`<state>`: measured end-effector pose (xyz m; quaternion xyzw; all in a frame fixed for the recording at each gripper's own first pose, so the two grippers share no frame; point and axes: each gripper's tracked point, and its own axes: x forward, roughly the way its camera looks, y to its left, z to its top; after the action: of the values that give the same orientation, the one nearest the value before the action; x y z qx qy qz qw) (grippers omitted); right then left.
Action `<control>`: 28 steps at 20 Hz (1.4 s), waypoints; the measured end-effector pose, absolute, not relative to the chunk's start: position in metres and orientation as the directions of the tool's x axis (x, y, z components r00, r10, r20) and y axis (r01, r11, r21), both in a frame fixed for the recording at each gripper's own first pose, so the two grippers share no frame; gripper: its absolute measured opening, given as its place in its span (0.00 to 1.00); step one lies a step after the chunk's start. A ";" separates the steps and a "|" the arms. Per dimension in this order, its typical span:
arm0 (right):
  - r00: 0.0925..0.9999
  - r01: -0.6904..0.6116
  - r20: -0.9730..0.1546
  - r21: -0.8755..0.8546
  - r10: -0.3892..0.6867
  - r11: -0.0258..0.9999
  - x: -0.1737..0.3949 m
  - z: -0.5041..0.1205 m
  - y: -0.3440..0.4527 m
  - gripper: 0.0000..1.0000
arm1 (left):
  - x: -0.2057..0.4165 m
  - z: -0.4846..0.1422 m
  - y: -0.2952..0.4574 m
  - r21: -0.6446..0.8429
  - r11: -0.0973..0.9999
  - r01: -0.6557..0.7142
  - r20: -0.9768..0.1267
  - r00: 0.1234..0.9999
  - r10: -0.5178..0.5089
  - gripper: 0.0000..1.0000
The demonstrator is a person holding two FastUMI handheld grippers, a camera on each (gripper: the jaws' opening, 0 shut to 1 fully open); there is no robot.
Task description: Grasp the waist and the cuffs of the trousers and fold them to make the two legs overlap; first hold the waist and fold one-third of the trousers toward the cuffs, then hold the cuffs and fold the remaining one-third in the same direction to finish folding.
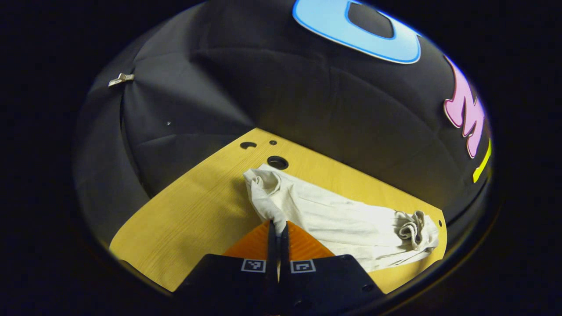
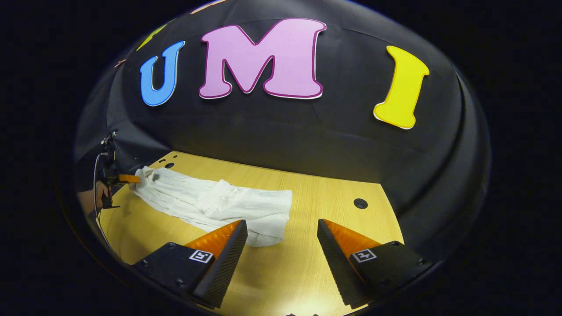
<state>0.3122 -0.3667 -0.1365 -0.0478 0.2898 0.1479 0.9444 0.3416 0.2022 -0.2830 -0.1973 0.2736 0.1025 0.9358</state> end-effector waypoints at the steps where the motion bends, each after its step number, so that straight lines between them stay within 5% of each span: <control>1: 0.794 -0.307 -0.555 -0.013 0.249 0.952 0.313 -0.137 -0.370 0.98 | 0.343 -0.275 0.196 -0.312 0.904 -0.291 -0.544 0.835 0.081 0.06; 15: 0.784 -0.326 -0.551 0.025 0.285 0.945 0.297 -0.161 -0.405 0.98 | 0.391 -0.150 0.029 -0.283 0.956 -0.080 -0.408 0.912 -0.044 0.06; 28: 0.799 -0.124 -0.575 0.128 0.176 0.984 0.236 -0.176 -0.484 0.98 | 0.434 -0.122 -0.209 -0.296 0.931 0.215 -0.369 0.873 -0.319 0.06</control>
<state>0.2363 -0.4837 -0.1764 0.0420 0.3067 0.0791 0.9476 0.4341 -0.2093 -0.1225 -0.1239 0.2102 -0.1390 0.9598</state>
